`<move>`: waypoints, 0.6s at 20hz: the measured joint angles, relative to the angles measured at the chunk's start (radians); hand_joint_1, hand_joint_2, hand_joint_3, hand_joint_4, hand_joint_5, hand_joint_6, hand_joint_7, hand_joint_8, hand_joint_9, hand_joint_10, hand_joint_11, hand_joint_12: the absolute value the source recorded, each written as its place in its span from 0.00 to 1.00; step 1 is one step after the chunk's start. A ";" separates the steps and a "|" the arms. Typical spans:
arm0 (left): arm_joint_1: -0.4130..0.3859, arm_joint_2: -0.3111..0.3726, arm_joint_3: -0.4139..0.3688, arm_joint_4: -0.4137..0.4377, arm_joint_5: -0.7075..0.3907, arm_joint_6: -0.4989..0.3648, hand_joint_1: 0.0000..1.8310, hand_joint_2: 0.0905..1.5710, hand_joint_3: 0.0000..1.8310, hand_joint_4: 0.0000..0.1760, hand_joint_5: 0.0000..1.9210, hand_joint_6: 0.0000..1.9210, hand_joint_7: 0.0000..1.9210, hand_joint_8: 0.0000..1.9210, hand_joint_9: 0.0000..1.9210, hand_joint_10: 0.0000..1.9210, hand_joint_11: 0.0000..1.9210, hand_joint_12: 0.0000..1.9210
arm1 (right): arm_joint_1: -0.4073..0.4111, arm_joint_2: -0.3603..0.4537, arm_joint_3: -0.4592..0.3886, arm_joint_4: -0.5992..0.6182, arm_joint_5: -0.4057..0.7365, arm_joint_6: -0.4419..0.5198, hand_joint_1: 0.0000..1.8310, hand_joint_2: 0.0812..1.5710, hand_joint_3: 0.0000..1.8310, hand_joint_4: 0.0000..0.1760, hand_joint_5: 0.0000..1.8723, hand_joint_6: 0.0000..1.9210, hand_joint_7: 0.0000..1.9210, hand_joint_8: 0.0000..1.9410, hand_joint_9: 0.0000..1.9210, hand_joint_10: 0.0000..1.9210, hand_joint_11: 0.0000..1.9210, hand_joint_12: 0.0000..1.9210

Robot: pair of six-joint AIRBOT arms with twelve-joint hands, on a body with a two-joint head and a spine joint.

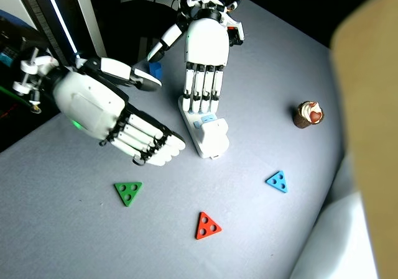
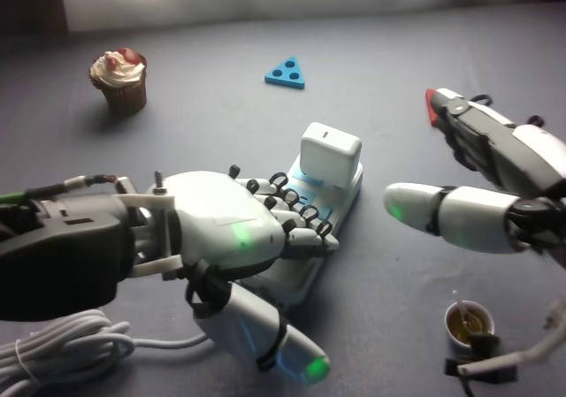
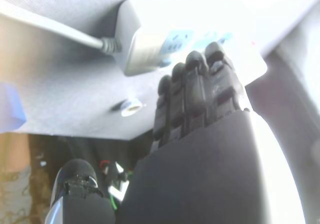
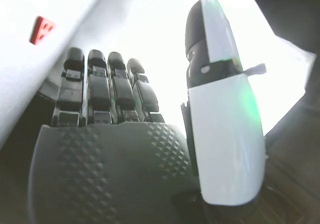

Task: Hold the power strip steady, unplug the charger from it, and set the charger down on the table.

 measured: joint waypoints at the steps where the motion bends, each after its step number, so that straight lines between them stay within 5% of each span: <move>1: 0.000 -0.009 0.010 0.000 -0.001 0.000 0.00 0.56 0.00 0.00 0.07 0.00 0.08 0.00 0.07 0.00 0.02 0.06 | 0.009 -0.013 0.008 0.010 -0.001 -0.010 0.61 0.64 0.00 0.00 0.07 0.00 0.07 0.00 0.06 0.00 0.00 0.16; 12: 0.018 -0.038 0.043 -0.039 -0.017 0.001 0.00 0.56 0.00 0.00 0.06 0.00 0.07 0.00 0.06 0.00 0.02 0.06 | 0.062 -0.092 0.100 0.110 -0.035 -0.062 0.62 0.65 0.00 0.00 0.08 0.00 0.06 0.00 0.05 0.00 0.00 0.17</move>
